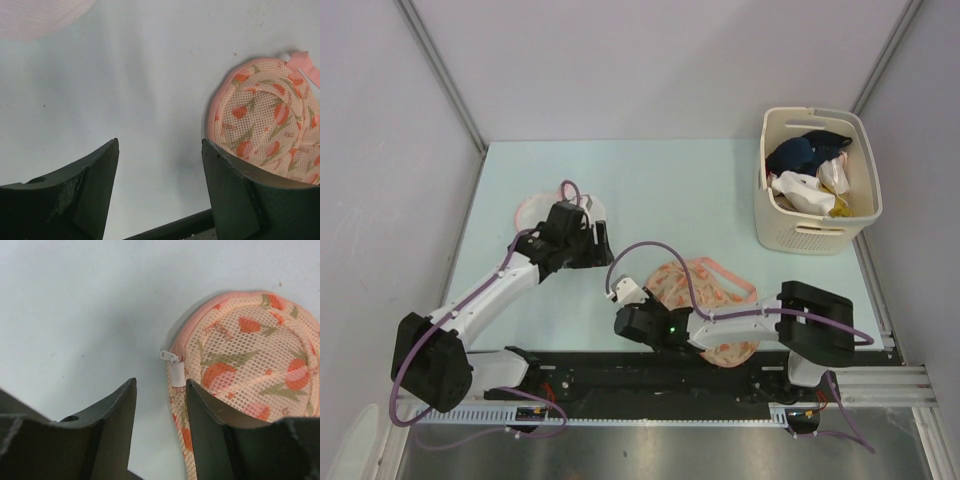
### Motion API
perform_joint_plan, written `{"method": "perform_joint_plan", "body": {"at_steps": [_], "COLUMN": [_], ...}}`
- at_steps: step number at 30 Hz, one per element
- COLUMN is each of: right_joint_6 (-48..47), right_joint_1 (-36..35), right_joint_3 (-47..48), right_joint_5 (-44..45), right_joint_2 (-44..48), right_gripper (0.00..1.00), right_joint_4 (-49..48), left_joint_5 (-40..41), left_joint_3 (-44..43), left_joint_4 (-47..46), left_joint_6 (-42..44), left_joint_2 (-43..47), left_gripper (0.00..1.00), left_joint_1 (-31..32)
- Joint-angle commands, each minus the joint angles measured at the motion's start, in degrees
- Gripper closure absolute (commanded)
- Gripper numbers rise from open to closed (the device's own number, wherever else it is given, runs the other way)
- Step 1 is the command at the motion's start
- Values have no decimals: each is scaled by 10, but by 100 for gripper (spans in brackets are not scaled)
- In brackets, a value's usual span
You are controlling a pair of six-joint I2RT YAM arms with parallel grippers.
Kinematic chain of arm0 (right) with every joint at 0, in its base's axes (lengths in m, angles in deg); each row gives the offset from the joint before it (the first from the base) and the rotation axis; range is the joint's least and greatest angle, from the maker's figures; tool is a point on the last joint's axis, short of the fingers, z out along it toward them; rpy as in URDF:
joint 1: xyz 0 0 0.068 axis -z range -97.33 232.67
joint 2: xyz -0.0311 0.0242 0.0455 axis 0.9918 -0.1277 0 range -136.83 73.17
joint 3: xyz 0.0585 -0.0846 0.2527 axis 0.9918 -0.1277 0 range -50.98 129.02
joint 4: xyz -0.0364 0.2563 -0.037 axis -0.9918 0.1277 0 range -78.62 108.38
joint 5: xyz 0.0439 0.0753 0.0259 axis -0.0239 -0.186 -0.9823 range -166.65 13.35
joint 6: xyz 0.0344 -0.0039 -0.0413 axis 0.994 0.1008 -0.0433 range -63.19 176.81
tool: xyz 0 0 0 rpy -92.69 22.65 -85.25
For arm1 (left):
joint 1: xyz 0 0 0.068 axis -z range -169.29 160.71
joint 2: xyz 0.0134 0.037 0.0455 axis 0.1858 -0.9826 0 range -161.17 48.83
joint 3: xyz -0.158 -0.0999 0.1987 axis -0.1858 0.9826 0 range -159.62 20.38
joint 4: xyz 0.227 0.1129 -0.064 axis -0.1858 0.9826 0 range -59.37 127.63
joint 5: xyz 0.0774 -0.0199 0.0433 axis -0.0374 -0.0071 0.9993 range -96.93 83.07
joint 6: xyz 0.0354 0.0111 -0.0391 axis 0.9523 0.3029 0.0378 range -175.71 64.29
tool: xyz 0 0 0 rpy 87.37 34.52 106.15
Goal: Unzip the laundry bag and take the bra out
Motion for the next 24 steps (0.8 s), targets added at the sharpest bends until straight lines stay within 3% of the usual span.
{"method": "perform_joint_plan", "body": {"at_steps": [1, 7, 17, 20, 21, 23, 24], "right_joint_6": [-9, -6, 13, 5, 1, -1, -3], "right_joint_1": [9, 16, 26, 32, 33, 33, 33], "right_joint_3": [-9, -11, -45, -56, -56, -56, -57], "right_joint_5": [-33, -4, -6, -24, -28, -28, -31], "right_joint_2": [61, 80, 3, -13, -15, -12, -6], "right_gripper": [52, 53, 56, 66, 82, 100, 100], "right_joint_4": [-11, 10, -25, -52, -55, -62, -62], "left_joint_5": [-24, -29, -36, -37, -40, -42, -43], "left_joint_3": [-2, 0, 5, 11, 10, 8, 8], "left_joint_4": [-17, -23, -23, -29, -29, -27, -27], "left_joint_6": [5, 5, 7, 7, 7, 8, 10], "left_joint_2": [4, 0, -2, 0, 0, 2, 3], "left_gripper": [27, 26, 24, 18, 17, 17, 16], "left_joint_1": [-3, -2, -3, -2, -3, -3, -3]}}
